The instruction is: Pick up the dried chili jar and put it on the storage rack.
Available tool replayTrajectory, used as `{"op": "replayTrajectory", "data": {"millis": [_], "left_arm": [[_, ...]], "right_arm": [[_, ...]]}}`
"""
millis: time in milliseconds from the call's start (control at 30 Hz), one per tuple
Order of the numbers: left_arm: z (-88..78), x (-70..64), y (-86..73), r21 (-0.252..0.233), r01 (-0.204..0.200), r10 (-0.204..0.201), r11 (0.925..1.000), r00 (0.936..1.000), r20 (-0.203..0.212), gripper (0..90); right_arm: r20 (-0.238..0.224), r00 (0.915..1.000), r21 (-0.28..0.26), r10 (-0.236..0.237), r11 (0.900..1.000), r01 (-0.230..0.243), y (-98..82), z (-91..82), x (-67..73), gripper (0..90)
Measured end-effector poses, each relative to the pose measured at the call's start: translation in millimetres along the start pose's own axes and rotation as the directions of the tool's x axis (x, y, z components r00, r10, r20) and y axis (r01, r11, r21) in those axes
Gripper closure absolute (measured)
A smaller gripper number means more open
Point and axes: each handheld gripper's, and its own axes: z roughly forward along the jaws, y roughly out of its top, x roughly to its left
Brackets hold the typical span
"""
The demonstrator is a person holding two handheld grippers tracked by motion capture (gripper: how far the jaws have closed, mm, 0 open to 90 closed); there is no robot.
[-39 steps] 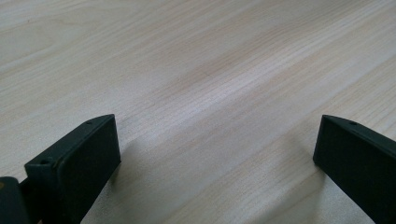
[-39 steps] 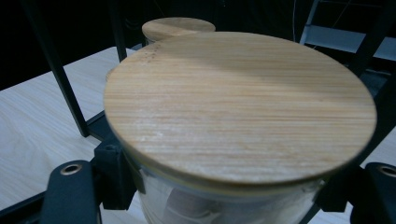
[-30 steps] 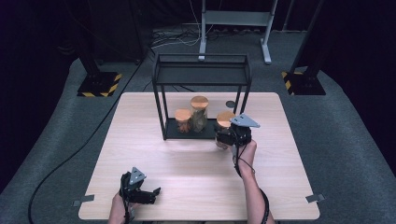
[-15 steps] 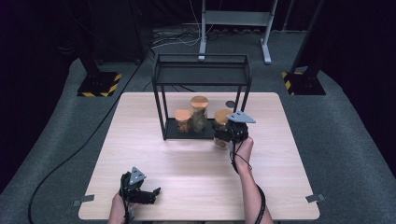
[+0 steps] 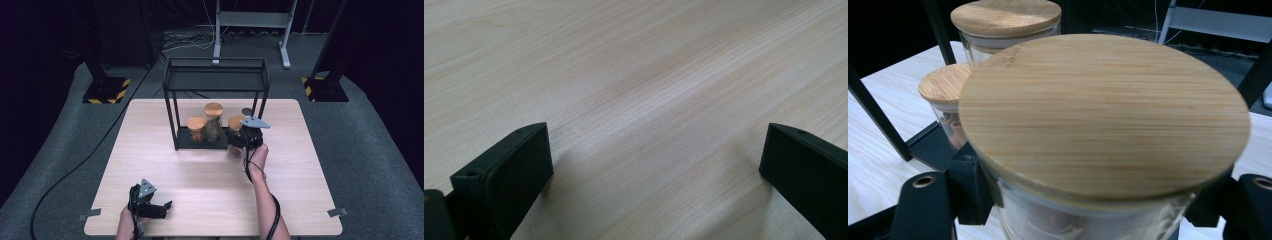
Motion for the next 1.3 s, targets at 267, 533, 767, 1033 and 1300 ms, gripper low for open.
{"op": "replayTrajectory", "data": {"millis": [267, 533, 767, 1033, 1300], "left_arm": [[0.0, 0.0, 0.0, 0.0, -0.001, 0.001, 1.0, 1.0, 0.0, 0.0], [0.0, 0.0, 0.0, 0.0, -0.001, 0.001, 1.0, 1.0, 0.0, 0.0], [0.0, 0.0, 0.0, 0.0, -0.001, 0.001, 1.0, 1.0, 0.0, 0.0], [0.0, 0.0, 0.0, 0.0, -0.001, 0.001, 1.0, 1.0, 0.001, 0.0], [0.0, -0.1, 0.0, -0.001, -0.001, 0.001, 1.0, 1.0, 0.001, 0.0]], "right_arm": [[0.016, 0.9999, -0.002, 0.003, 1.0, -0.003, 0.5, 5.1, 2.6, 24.6], [0.017, 0.9998, 0.006, 0.005, 1.0, -0.005, 0.2, 9.1, 6.6, 24.6], [0.015, 0.9998, 0.003, 0.01, 1.0, -0.01, 1.3, 14.3, 8.9, 24.6], [0.026, 0.9994, -0.003, 0.022, 1.0, -0.022, 3.0, 21.9, 11.1, 24.5], [0.04, 0.9988, -0.009, 0.027, 1.0, -0.027, 5.3, 29.6, 14.1, 24.6]]}}
